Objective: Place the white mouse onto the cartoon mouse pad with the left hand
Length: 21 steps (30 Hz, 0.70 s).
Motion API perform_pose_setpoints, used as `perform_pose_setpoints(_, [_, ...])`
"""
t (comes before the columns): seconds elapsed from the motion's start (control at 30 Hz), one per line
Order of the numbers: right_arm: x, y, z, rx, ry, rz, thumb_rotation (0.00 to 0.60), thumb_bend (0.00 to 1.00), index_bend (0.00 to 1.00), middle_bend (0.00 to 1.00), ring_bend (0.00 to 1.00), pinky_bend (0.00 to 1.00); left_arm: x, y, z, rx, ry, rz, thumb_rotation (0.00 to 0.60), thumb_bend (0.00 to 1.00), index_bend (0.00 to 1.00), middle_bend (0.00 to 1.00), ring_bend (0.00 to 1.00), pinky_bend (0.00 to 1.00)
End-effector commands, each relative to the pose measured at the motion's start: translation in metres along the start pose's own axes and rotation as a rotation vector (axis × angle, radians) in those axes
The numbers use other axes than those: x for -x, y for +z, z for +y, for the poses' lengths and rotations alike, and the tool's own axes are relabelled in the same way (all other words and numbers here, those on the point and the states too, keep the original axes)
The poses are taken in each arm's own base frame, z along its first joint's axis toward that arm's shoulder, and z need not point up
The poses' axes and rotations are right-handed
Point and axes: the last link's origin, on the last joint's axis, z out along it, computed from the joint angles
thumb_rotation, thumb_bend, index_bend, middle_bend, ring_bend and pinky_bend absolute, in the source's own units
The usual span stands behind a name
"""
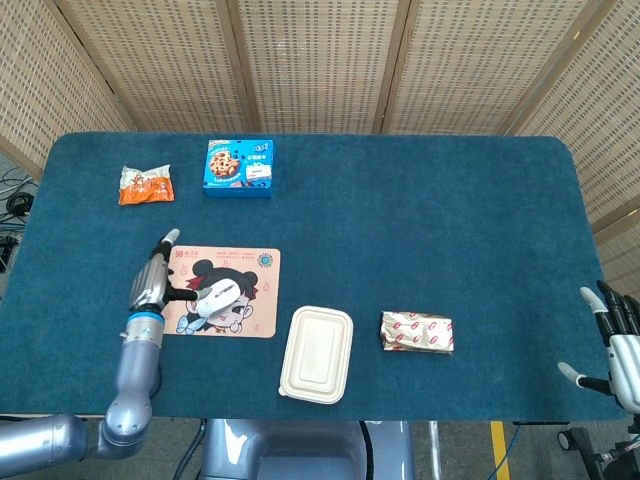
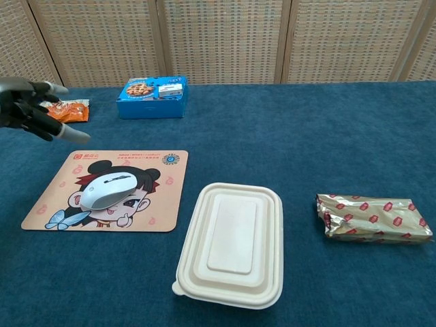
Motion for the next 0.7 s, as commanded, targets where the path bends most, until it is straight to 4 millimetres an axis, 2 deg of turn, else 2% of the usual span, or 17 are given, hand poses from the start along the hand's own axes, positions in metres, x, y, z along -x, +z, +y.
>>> perform_pose_setpoints(0.03, [0.0, 0.0, -0.001, -0.002, -0.001, 0.0, 0.6, 0.0, 0.0, 0.0, 0.0, 0.0, -0.035, -0.013, -0.018, 0.079, 0.009, 0.064, 0.6, 0.02, 0.0, 0.0, 0.0, 0.21])
perform_pose_setpoints(0.17, [0.001, -0.001, -0.003, -0.007, -0.007, 0.0, 0.6, 0.0, 0.0, 0.0, 0.0, 0.0, -0.066, -0.024, -0.047, 0.171, 0.1, 0.112, 0.6, 0.01, 0.0, 0.0, 0.0, 0.1])
perform_pose_setpoints(0.23, [0.002, -0.001, -0.003, -0.007, -0.014, 0.005, 0.6, 0.0, 0.0, 0.0, 0.0, 0.0, -0.095, -0.038, -0.086, 0.194, 0.291, 0.193, 0.6, 0.01, 0.0, 0.0, 0.0, 0.08])
perform_pose_setpoints(0.3, [0.002, -0.001, -0.004, -0.005, -0.017, 0.008, 0.6, 0.0, 0.0, 0.0, 0.0, 0.0, -0.107, -0.052, -0.108, 0.237, 0.344, 0.225, 0.6, 0.01, 0.0, 0.0, 0.0, 0.05])
perform_pose_setpoints(0.5, [0.003, -0.001, -0.005, -0.004, -0.03, 0.011, 0.6, 0.0, 0.0, 0.0, 0.0, 0.0, -0.126, -0.075, -0.146, 0.252, 0.433, 0.306, 0.6, 0.0, 0.0, 0.0, 0.0, 0.01])
perform_pose_setpoints(0.7, [0.004, -0.001, -0.005, -0.002, -0.039, 0.013, 0.6, 0.0, 0.0, 0.0, 0.0, 0.0, -0.127, -0.086, -0.159, 0.242, 0.477, 0.303, 0.6, 0.0, 0.0, 0.0, 0.0, 0.0])
